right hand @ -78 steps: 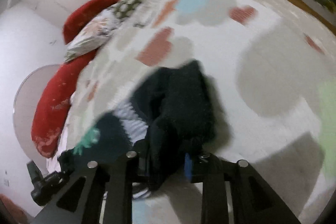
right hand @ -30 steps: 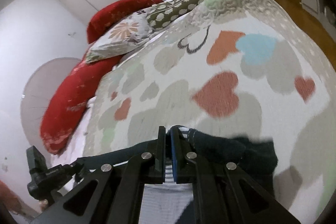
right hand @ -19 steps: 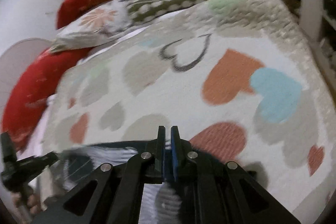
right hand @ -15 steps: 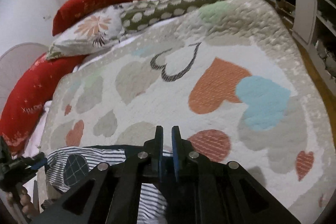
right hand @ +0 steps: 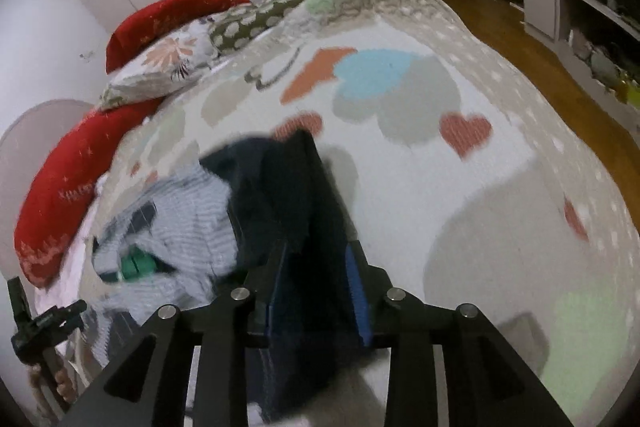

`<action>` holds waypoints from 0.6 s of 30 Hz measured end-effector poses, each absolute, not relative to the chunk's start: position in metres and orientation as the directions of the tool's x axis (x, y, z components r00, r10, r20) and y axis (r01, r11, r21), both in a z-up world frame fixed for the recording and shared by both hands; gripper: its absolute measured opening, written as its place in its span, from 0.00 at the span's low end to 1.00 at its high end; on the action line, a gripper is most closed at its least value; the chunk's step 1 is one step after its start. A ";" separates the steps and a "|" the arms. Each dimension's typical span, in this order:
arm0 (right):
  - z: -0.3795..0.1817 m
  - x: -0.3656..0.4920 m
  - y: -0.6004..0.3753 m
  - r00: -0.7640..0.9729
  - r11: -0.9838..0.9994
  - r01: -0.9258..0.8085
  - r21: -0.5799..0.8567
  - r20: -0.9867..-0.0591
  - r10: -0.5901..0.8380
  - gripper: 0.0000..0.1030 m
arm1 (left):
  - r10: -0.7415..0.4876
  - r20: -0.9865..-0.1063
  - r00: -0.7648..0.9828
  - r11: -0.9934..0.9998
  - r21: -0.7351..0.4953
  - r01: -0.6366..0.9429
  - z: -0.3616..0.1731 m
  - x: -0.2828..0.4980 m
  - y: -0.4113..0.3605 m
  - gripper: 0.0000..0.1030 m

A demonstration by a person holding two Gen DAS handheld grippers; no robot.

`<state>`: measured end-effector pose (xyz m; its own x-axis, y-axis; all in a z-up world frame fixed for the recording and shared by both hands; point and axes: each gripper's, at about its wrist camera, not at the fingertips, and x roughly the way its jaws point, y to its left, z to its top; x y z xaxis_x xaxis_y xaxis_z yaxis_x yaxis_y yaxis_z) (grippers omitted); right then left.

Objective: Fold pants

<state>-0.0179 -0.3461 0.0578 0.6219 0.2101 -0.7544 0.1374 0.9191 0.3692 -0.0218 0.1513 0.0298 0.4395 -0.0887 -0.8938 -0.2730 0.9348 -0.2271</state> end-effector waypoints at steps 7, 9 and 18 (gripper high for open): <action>0.037 -0.031 -0.347 0.577 0.953 0.177 0.248 -0.810 0.103 0.30 | 0.053 -0.910 0.411 0.953 -0.077 -0.292 0.033 -0.034 0.147 0.33; 0.038 -0.033 -0.355 0.573 0.952 0.201 0.230 -0.816 0.076 0.30 | 0.005 -0.909 0.417 0.946 -0.131 -0.298 0.036 -0.040 0.157 0.33; 0.074 -0.050 -0.357 0.637 0.967 0.151 0.206 -0.768 0.064 0.34 | 0.080 -0.847 0.525 0.966 -0.063 -0.249 0.077 -0.066 0.147 0.51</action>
